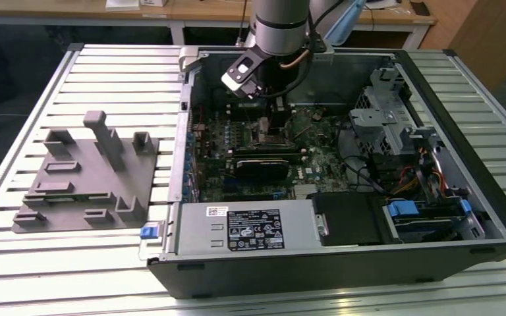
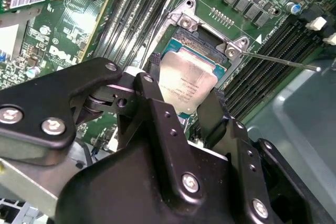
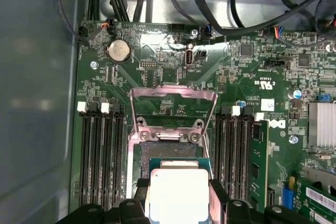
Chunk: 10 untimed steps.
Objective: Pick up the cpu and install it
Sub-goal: 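Place the cpu into insertion slot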
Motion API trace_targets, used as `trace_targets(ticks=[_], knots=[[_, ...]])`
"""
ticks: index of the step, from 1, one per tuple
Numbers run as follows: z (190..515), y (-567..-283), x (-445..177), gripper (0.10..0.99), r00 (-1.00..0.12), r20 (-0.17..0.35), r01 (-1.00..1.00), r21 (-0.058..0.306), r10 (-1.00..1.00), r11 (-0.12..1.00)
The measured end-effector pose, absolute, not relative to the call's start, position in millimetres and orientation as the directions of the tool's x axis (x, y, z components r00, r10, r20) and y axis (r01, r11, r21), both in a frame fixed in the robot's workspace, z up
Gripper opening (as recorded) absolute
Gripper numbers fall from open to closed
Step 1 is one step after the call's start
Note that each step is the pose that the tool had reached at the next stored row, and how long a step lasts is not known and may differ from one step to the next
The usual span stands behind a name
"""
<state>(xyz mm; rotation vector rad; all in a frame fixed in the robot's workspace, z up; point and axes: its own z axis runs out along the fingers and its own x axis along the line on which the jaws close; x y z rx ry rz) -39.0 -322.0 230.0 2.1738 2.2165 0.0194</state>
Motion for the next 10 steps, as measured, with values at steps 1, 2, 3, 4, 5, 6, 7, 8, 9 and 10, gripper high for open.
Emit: trace_targets(ticks=[1, 2, 3, 4, 5, 6, 7, 8, 9, 10], knots=[[230.0, -322.0, -39.0, 0.533, -0.019, -0.018, 0.999, 0.035, 1.0, 0.02], [229.8, -322.0, -38.9, 0.533, -0.019, -0.018, 0.999, 0.035, 1.0, 0.02], [229.5, -322.0, -38.4, 0.533, -0.019, -0.018, 0.999, 0.035, 1.0, 0.02], [228.8, -322.0, -37.9, 0.533, -0.019, -0.017, 0.999, 0.035, 1.0, 0.02], [227.8, -322.0, -37.5, 0.533, -0.019, -0.017, 0.999, 0.035, 1.0, 0.019], [226.6, -322.0, -37.5, 0.533, -0.018, -0.018, 0.999, 0.035, 1.0, 0.019], [225.3, -321.9, -37.5, 0.533, -0.018, -0.018, 0.999, 0.035, 1.0, 0.018], [223.8, -321.7, -37.4, 0.533, -0.017, -0.018, 0.999, 0.035, 1.0, 0.017], [222.5, -321.5, -37.4, 0.533, -0.016, -0.018, 0.999, 0.035, 1.0, 0.016], [221.2, -321.3, -37.4, 0.533, -0.015, -0.018, 0.999, 0.035, 1.0, 0.016]])
